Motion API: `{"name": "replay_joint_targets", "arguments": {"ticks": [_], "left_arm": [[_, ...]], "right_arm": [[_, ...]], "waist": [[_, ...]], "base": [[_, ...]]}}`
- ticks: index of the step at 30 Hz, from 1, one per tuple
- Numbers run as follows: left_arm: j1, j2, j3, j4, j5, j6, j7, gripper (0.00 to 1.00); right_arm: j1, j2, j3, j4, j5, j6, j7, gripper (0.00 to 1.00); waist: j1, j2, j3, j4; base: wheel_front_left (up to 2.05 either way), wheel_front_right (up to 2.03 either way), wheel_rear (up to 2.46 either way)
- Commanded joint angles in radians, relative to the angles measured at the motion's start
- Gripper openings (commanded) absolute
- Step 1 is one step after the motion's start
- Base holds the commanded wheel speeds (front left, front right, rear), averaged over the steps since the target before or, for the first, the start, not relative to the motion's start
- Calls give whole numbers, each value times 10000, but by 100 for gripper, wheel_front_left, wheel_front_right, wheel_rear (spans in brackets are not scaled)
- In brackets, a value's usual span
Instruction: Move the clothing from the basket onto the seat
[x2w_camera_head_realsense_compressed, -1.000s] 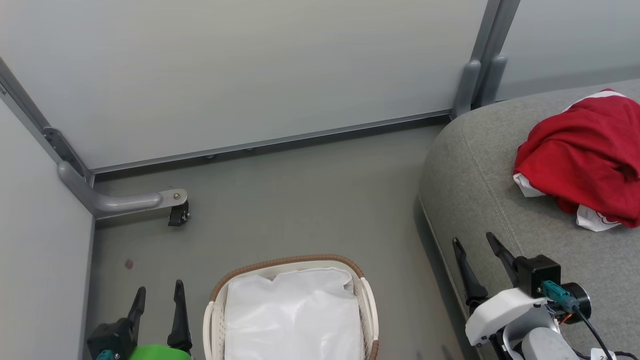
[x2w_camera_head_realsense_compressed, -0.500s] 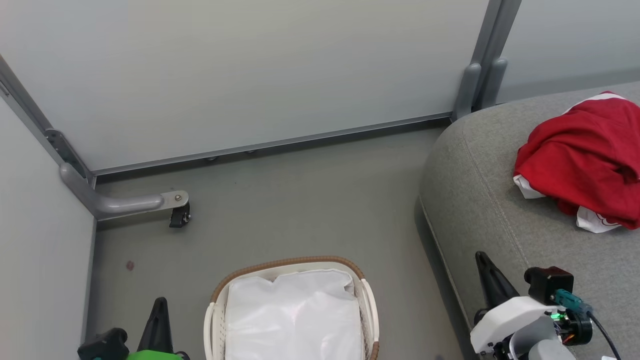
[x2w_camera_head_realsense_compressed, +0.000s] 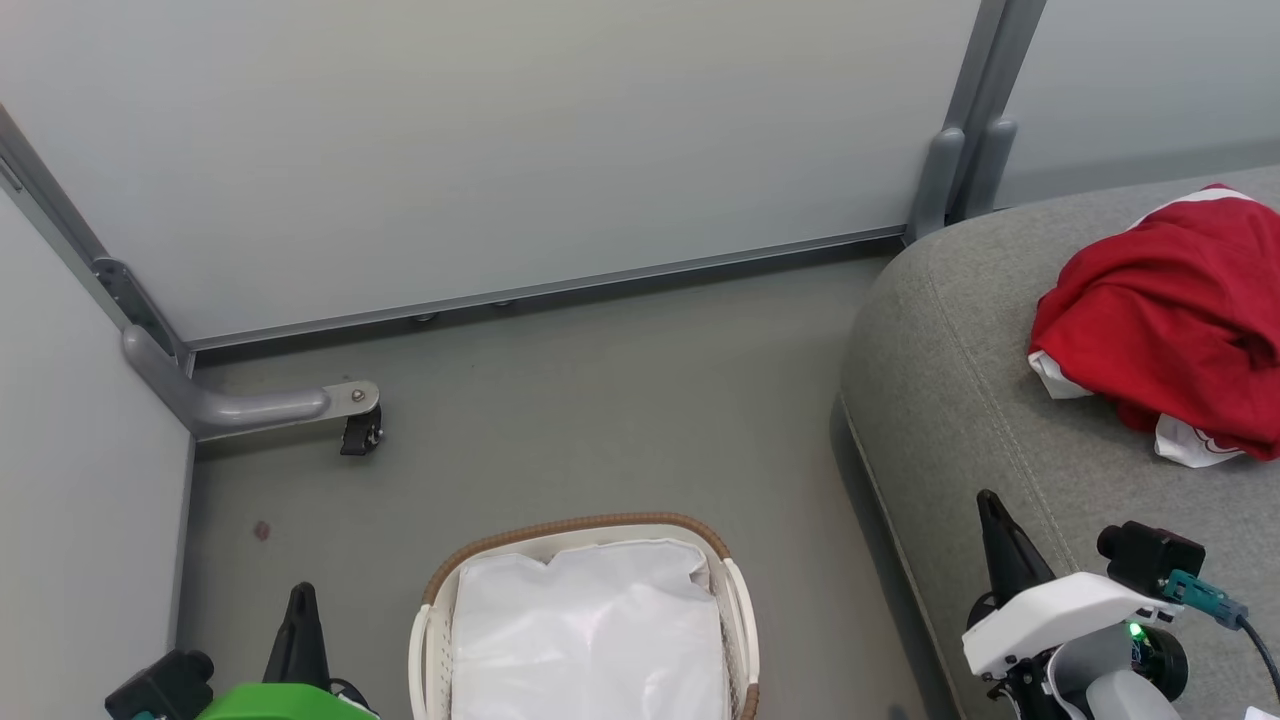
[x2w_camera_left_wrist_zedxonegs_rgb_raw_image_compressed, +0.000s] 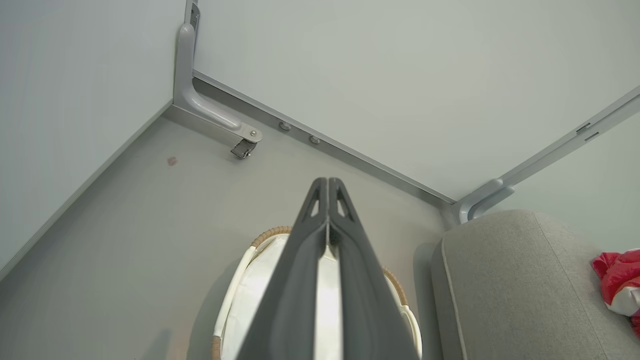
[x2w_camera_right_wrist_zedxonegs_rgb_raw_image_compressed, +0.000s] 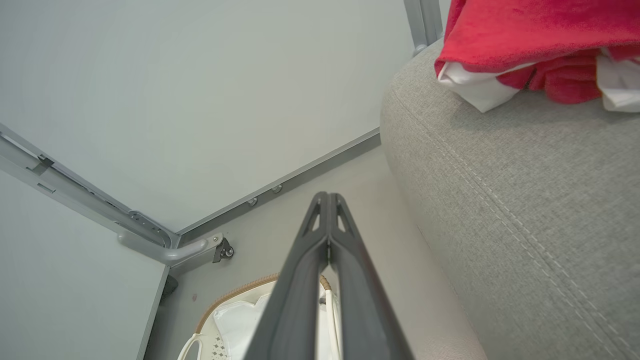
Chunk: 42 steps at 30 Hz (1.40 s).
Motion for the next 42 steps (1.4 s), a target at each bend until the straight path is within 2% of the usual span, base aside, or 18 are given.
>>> {"name": "replay_joint_targets", "arguments": {"ticks": [1,24,42], "left_arm": [[-341,40,61,-199,-414,-7,90,0],[-675,53,319,-569,-3358,-14,927,0],[-876,64,489,-802,-5225,-20,1457,0]], "right_arm": [[-73,-45,-84,-214,435,-3,89,0],[-7,-65,-500,-682,3633,-5,919,0],[44,-77,-766,-971,5664,-6,1448,0]], "waist": [[1,0,-2,3],[1,0,-27,46],[1,0,-46,79]], "base": [[0,0,0],[0,0,0],[0,0,0]]}}
